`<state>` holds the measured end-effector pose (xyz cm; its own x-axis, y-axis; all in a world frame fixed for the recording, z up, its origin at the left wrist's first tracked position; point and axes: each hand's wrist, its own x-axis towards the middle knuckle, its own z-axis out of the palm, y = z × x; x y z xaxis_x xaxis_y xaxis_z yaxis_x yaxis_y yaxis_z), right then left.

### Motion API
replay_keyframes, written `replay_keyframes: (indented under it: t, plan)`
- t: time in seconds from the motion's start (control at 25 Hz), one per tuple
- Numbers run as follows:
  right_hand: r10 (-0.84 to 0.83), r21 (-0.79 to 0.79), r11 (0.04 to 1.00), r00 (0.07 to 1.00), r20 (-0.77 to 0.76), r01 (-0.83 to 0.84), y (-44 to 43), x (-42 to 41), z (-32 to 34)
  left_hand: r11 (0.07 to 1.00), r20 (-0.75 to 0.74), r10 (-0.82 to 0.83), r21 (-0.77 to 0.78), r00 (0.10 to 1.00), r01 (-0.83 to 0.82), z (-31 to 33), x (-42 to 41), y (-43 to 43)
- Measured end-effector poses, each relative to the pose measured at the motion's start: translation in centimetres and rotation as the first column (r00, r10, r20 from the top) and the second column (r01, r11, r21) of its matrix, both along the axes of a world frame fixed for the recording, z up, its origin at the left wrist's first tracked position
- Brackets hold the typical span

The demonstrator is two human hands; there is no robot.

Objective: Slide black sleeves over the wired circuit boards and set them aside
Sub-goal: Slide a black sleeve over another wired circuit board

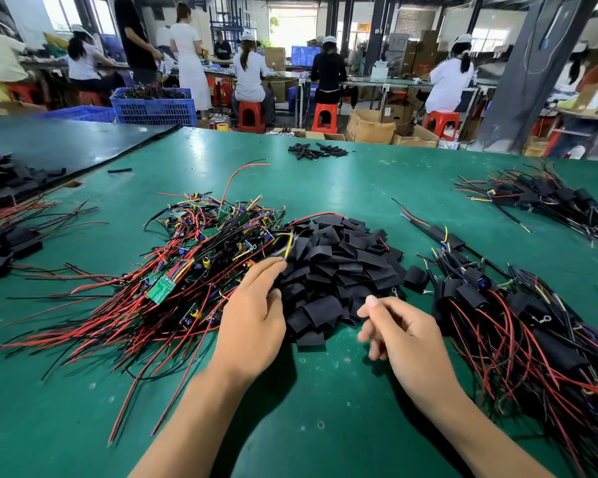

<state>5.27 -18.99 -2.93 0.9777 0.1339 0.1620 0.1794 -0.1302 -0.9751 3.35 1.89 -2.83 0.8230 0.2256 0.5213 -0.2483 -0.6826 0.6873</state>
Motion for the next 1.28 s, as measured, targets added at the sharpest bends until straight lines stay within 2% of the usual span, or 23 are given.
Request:
replay_keyframes:
  t: [0.12, 0.2, 0.36, 0.64, 0.76, 0.92, 1.0, 1.04, 1.08, 1.16, 1.28]
  plan:
    - [0.052, 0.007, 0.999, 0.999, 0.002, -0.052, 0.1, -0.2, 0.2, 0.996, 0.026, -0.063, 0.064, 0.998, 0.061, 0.0, -0.5, -1.3]
    - [0.129, 0.044, 0.991, 0.992, -0.011, -0.129, 0.5, -0.5, 0.4, 0.983, 0.044, -0.162, 0.095, 0.986, 0.157, 0.2, -0.9, -2.5]
    - [0.240, 0.284, 0.939, 0.962, -0.127, -0.196, 0.9, -0.5, 0.4, 0.940, 0.045, -0.338, 0.072, 0.940, 0.334, 0.0, -1.7, -4.1]
    - [0.283, 0.636, 0.765, 0.940, -0.193, -0.099, 1.1, -0.2, 0.6, 0.869, 0.043, -0.480, -0.114, 0.876, 0.482, 0.5, -2.5, -5.0]
    - [0.208, 0.612, 0.789, 0.960, -0.187, -0.052, 0.9, 0.0, 0.5, 0.908, 0.103, -0.380, -0.149, 0.919, 0.392, 0.6, -3.0, -5.4]
    - [0.141, 0.610, 0.792, 0.981, -0.137, -0.028, 0.3, 0.4, 1.0, 0.955, 0.198, -0.080, -0.267, 0.977, 0.132, 1.5, -3.1, -5.0]
    - [0.093, 0.579, 0.815, 0.993, -0.071, -0.035, -0.1, 0.7, 1.5, 0.939, 0.172, 0.046, -0.344, 0.984, 0.016, 2.0, -2.9, -4.1]
    - [0.069, 0.560, 0.827, 0.997, -0.026, -0.042, -0.2, 0.7, 1.8, 0.922, 0.135, 0.053, -0.387, 0.989, 0.004, 2.2, -2.8, -3.8]
    - [0.051, 0.543, 0.838, 0.999, 0.018, -0.053, -0.3, 0.7, 1.9, 0.899, 0.089, 0.011, -0.438, 0.996, 0.029, 2.3, -2.8, -3.7]
    - [0.076, 0.515, 0.851, 0.995, 0.068, -0.100, -0.2, 0.3, 2.1, 0.810, -0.009, -0.181, -0.568, 0.983, 0.144, 2.5, -2.9, -4.0]
    - [0.267, 0.525, 0.816, 0.963, 0.029, -0.242, 0.3, -0.3, 2.4, 0.621, -0.100, -0.520, -0.726, 0.848, 0.295, 2.3, -2.9, -4.6]
